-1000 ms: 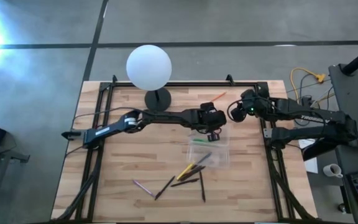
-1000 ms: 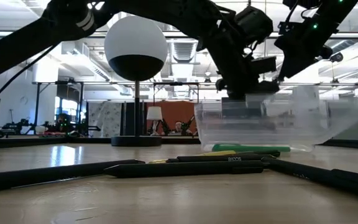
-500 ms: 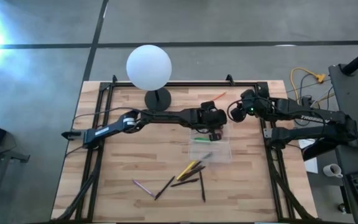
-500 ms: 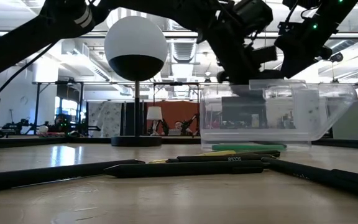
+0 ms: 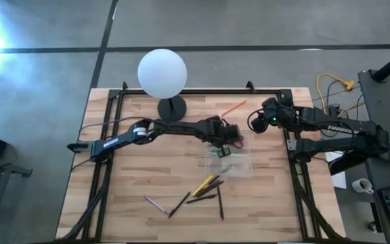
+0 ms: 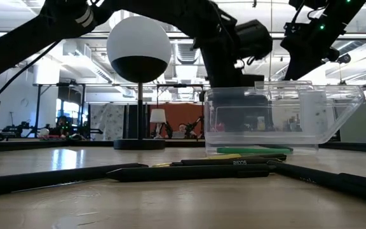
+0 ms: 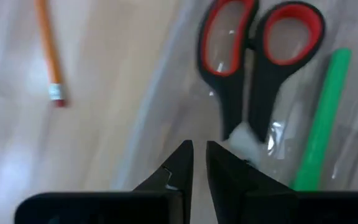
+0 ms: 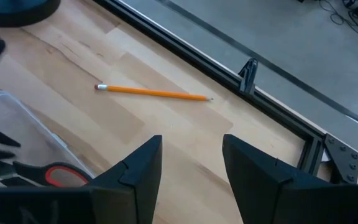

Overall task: Pick & place school supplies into a supply box
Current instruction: Put the black scissors into the supply box, then put the pink ballpen into the supply box

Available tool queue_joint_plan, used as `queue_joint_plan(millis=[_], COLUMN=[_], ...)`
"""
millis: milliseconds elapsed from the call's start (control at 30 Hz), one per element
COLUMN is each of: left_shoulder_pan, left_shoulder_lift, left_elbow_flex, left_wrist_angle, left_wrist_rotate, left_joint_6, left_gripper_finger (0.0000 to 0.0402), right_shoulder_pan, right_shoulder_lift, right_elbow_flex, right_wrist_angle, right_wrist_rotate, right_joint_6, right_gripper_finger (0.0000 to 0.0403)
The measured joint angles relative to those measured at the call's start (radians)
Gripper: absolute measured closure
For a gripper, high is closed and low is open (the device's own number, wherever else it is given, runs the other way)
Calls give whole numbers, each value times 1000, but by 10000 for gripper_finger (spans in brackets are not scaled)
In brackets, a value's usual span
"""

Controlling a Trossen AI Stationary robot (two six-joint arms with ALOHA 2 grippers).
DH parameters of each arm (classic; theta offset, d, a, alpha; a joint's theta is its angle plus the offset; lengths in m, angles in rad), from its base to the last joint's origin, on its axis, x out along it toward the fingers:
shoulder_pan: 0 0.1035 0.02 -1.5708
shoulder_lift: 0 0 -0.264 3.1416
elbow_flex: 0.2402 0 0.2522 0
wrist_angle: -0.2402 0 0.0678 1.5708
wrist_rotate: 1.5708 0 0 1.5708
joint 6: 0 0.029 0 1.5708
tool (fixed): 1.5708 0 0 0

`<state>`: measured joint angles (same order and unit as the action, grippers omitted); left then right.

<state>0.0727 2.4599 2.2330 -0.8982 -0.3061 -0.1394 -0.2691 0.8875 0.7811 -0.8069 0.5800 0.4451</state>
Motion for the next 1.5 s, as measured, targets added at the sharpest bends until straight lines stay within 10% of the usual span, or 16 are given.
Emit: queue_joint_plan(millis=[867,1233,1500], left_shoulder_pan=[0,0,-6], left_shoulder_lift=[-276,-594,-887], left_elbow_flex=[-121,-643,-1084], left_wrist_angle=[95,501,903], left_wrist_rotate=[-66,1,14], left_joint_6=[-63,-235,-317], left_gripper_finger=[372,372,372], right_shoulder_pan=[4,5,5], right_shoulder_lift=[-13,-181,-393], right_elbow_flex=[67,21,-109], right_wrist_angle=[-52,160,228], right_wrist_rotate=[-49,-518,-593], right_joint_6=[45,-46,19], right_gripper_finger=[243,243,243])
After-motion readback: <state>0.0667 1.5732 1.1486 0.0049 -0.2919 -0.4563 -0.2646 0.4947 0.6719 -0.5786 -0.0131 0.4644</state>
